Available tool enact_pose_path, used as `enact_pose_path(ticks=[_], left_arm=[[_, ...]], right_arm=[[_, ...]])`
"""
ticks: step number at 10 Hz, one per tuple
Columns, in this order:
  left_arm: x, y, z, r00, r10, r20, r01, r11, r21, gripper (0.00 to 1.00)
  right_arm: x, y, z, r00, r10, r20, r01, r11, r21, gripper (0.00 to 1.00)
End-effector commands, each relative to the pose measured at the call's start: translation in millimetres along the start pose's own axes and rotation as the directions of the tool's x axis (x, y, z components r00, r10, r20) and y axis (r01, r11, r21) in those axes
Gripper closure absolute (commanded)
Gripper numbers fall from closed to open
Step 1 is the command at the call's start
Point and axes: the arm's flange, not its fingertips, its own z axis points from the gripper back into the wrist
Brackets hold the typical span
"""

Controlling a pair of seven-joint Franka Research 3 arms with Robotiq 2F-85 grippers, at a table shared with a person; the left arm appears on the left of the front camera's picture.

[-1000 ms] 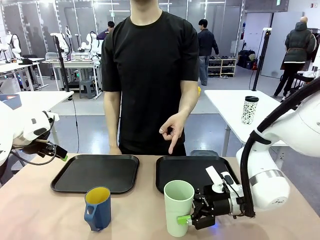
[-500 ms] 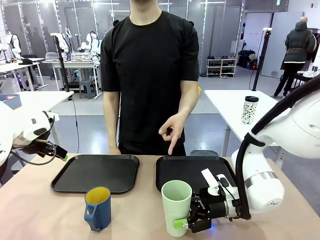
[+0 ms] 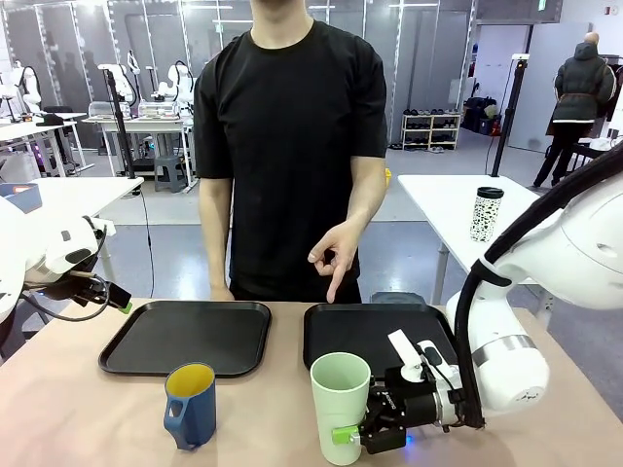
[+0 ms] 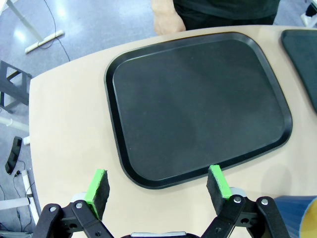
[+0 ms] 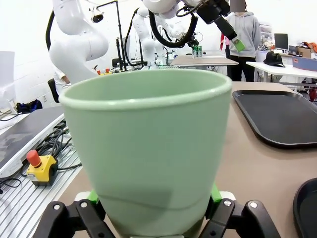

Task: Sort and store the cups by type.
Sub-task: Pick up the Reusable plastic cup.

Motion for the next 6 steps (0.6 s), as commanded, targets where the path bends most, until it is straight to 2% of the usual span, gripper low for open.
enact_pose_path(ticks=[1, 2, 4, 5, 6], left_arm=[[1, 0, 0, 1.0, 0.001, 0.002, -0.001, 1.0, 0.001, 0.0], [1, 0, 0, 1.0, 0.001, 0.002, -0.001, 1.0, 0.001, 0.0], [1, 0, 0, 1.0, 0.001, 0.002, -0.001, 1.0, 0.001, 0.0], [1, 0, 0, 1.0, 0.001, 0.002, -0.001, 1.0, 0.001, 0.0], [1, 0, 0, 1.0, 0.001, 0.002, -0.001, 1.0, 0.001, 0.0]], right_arm=[[-18, 2, -3, 0.999, 0.035, 0.0, -0.035, 0.999, -0.012, 0.56], [-18, 3, -3, 0.999, 0.044, -0.009, -0.044, 0.999, 0.0, 0.43], [-17, 2, -4, 0.999, 0.042, -0.003, -0.042, 0.999, -0.024, 0.43], [-9, 5, -4, 0.997, 0.066, 0.029, -0.065, 0.998, -0.023, 0.43], [3, 7, 0, 0.996, 0.09, 0.016, -0.089, 0.995, -0.049, 0.43]])
